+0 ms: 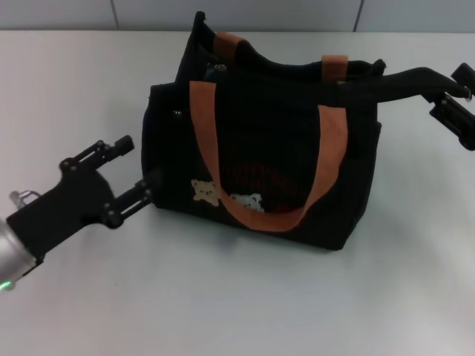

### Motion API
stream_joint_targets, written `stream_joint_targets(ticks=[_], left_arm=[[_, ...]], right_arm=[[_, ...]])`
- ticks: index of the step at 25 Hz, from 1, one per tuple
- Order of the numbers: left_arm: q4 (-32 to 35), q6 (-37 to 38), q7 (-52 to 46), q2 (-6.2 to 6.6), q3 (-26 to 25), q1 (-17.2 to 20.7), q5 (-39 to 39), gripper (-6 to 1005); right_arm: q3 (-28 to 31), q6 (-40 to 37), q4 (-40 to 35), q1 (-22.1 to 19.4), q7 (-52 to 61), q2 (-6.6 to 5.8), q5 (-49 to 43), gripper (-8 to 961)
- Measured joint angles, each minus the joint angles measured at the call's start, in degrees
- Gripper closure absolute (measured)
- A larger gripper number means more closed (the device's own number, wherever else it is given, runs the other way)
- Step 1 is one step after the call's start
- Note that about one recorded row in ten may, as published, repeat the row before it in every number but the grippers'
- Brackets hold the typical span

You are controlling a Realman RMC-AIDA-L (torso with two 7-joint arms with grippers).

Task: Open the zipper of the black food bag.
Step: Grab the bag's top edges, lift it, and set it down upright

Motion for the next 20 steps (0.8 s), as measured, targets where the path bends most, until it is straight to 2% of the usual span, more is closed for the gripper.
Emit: stream_joint_targets(ticks=[4,7,11,19,20], left_arm=[[0.75,-3.22,-0.04,-0.90,-0.48,-2.22,-0.38,466],[0.64,-3.78,-0.04,-0.99,-0.46,-2.59,-0.38,407],[0.48,-5.26,-0.08,-1.81,-0.68,-4.16,-0.42,240],[0.30,-7.33,4.34,-2.76,-0.95,-4.93,-0.34,282],[0.28,-7.24,5.60,-3.05,-1.58,-4.52,-0.57,324]], right_arm=[[0.00,-0.01,-0.02,0.00,0.01,0.02,-0.03,116],[0.00,-0.03,-0.03,0.02,0.02,0.04,-0.08,116],[-0.03,-0.05,-0.03,0.02,0.05,0.03,-0.13,116],[-0.16,-0.97,0.00,-0.50,0.06,0.14,-0.26,116],[-0.16,-0.97,0.00,-0.50,0.06,0.14,-0.26,116]])
